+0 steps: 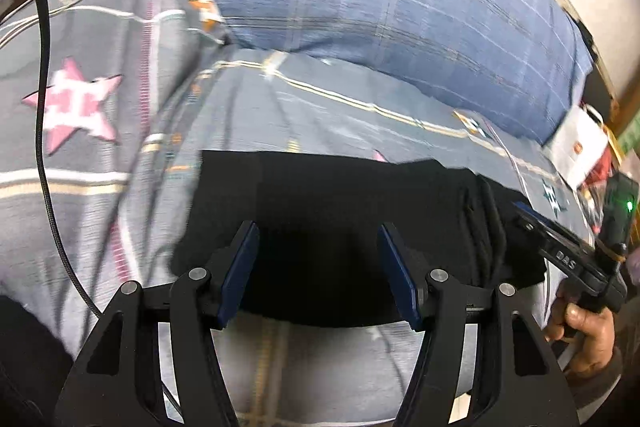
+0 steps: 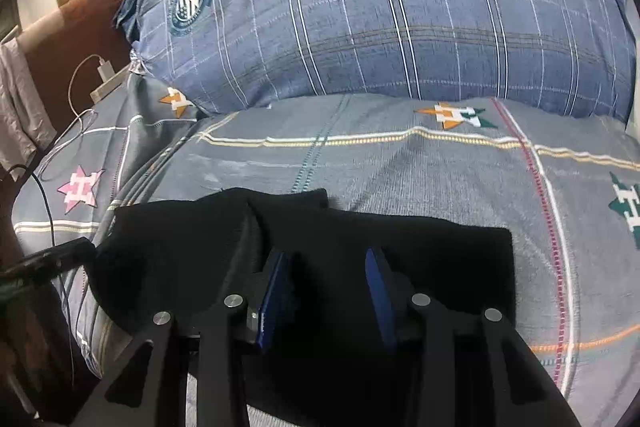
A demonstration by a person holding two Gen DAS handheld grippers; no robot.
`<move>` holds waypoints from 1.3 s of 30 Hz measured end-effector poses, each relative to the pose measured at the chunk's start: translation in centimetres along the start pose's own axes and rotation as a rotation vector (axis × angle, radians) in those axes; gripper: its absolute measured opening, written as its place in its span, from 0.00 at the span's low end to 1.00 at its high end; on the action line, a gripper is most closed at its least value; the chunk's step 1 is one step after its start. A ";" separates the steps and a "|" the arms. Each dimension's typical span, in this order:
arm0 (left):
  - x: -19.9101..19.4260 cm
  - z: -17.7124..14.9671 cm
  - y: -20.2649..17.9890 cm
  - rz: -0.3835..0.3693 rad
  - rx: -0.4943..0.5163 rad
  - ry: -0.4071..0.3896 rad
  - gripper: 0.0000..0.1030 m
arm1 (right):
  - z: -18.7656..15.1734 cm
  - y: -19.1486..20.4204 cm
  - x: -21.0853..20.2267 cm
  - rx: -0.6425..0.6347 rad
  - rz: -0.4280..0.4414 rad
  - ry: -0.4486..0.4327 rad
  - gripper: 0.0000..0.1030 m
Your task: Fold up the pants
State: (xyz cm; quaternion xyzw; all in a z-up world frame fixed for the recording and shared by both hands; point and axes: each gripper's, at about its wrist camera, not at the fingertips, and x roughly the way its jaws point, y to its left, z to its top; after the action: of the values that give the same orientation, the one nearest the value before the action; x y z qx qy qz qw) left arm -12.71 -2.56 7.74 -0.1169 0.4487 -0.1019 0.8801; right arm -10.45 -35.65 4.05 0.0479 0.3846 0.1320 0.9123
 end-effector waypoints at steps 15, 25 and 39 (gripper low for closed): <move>-2.0 -1.0 3.6 0.012 -0.080 -0.005 0.60 | 0.2 2.7 0.2 -0.046 0.026 0.013 0.41; -2.4 -1.3 2.1 0.003 -0.042 -0.006 0.60 | 0.4 2.3 -1.0 -0.012 0.056 -0.009 0.41; -2.0 -2.0 2.1 -0.040 -0.089 0.043 0.61 | 0.4 3.0 -0.6 -0.031 0.090 0.005 0.41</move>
State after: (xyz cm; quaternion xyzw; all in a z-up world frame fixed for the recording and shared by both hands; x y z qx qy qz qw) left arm -15.37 -0.25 7.51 -0.1625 0.4691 -0.1017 0.8621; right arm -11.18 -32.91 5.24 0.0509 0.3822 0.1790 0.9052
